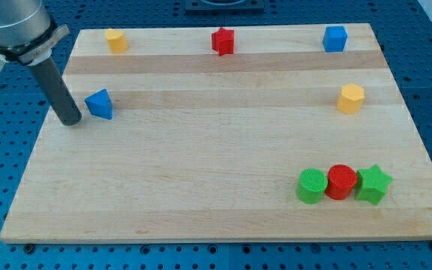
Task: Move the triangle to the top of the green circle
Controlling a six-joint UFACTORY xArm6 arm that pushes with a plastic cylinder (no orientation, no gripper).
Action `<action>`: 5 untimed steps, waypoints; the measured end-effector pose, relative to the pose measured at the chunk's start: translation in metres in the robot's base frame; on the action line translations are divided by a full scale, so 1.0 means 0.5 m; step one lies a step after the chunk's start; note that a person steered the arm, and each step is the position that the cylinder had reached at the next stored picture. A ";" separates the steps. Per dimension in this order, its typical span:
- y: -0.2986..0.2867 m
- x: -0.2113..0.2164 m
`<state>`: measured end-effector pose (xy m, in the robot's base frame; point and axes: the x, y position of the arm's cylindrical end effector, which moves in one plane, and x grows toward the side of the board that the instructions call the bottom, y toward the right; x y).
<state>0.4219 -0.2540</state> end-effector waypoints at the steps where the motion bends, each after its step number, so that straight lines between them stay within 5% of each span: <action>1: 0.017 -0.019; 5: 0.178 -0.049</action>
<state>0.3973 -0.1650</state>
